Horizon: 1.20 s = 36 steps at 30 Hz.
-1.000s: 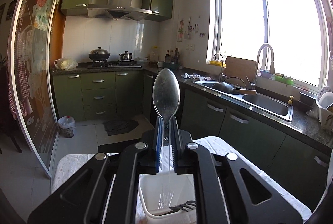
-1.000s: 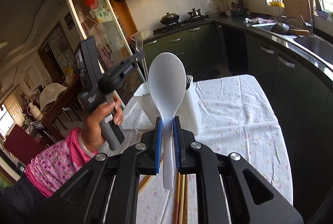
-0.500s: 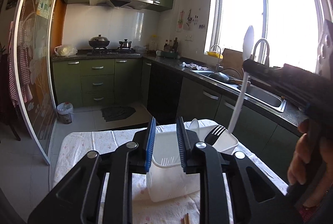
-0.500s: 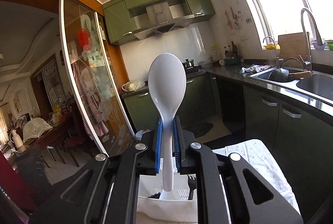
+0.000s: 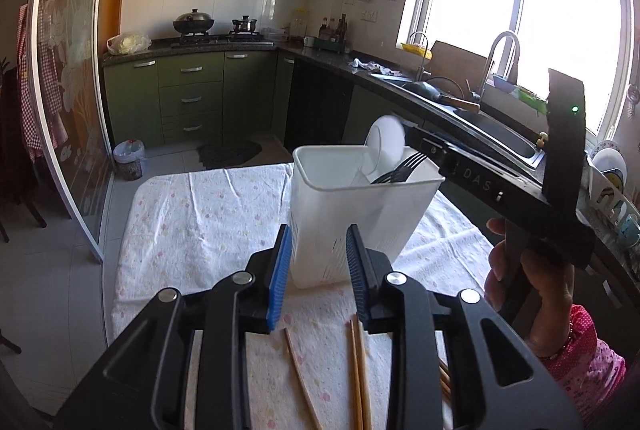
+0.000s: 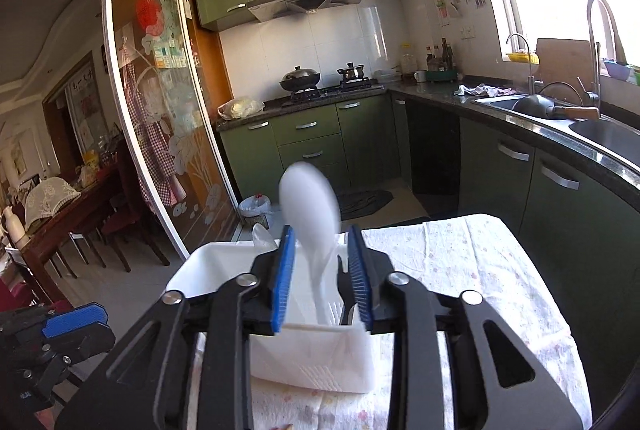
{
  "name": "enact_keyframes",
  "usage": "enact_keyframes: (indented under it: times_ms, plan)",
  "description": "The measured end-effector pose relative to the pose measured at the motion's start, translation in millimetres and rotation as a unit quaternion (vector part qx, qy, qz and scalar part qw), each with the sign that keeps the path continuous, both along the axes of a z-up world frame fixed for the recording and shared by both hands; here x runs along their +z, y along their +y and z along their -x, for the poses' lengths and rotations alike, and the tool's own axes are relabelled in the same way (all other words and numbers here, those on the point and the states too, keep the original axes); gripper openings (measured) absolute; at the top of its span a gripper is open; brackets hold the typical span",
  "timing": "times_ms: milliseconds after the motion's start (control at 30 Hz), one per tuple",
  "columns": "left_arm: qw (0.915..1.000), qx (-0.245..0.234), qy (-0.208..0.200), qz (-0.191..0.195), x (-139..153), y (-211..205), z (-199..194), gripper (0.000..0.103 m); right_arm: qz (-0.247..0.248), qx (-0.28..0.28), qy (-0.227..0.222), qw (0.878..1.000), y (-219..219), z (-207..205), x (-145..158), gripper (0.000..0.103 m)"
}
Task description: Organize utensils
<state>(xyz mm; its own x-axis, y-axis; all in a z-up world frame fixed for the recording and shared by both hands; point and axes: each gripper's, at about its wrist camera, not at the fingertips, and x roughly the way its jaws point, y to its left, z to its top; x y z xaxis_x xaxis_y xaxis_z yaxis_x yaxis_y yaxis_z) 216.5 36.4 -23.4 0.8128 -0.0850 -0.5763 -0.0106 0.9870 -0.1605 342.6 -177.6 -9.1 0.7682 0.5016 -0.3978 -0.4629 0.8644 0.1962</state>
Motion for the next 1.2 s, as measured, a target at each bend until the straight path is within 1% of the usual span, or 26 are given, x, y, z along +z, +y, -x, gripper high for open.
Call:
enact_keyframes:
  times_ms: [67, 200, 267, 367, 533, 633, 767, 867, 967, 1100, 1200]
  plan:
    - [0.9994, -0.002, 0.034, 0.006, -10, -1, 1, 0.027, 0.003, 0.004, -0.011, 1.0, -7, 15, 4, 0.043]
    - [0.9943, -0.016, 0.105, -0.005, -35, -12, 1, 0.027, -0.011, 0.011, -0.014, 1.0, -33, 51, 13, 0.044]
    - [0.9898, -0.027, 0.139, -0.017, -49, -21, 0, 0.027, -0.009, 0.011, -0.008, 1.0, -45, 68, 16, 0.044]
    - [0.9811, -0.043, 0.184, -0.039, -72, -37, -5, 0.027, -0.005, 0.02, 0.01, 1.0, -62, 90, 11, 0.044]
    - [0.9664, -0.054, 0.246, -0.051, -104, -55, -21, 0.027, 0.005, 0.018, 0.039, 0.999, -91, 117, -3, 0.044]
    - [0.9613, -0.048, 0.265, -0.059, -115, -58, -29, 0.022, 0.003, 0.014, 0.053, 0.998, -111, 125, -11, 0.044]
    - [0.9573, -0.039, 0.277, -0.074, -121, -58, -34, 0.014, -0.003, 0.005, 0.062, 0.998, -134, 129, -13, 0.044]
    - [0.9553, -0.044, 0.285, -0.068, -123, -58, -36, 0.014, -0.008, 0.003, 0.067, 0.998, -145, 129, -12, 0.044]
    - [0.9555, -0.047, 0.286, -0.058, -121, -60, -35, 0.014, -0.013, 0.003, 0.072, 0.997, -151, 128, -13, 0.044]
    - [0.957, -0.049, 0.279, -0.063, -114, -63, -32, 0.014, -0.013, 0.01, 0.076, 0.997, -147, 126, -11, 0.044]
    - [0.9562, -0.055, 0.28, -0.065, -113, -65, -32, 0.014, -0.011, 0.014, 0.076, 0.997, -141, 127, -9, 0.044]
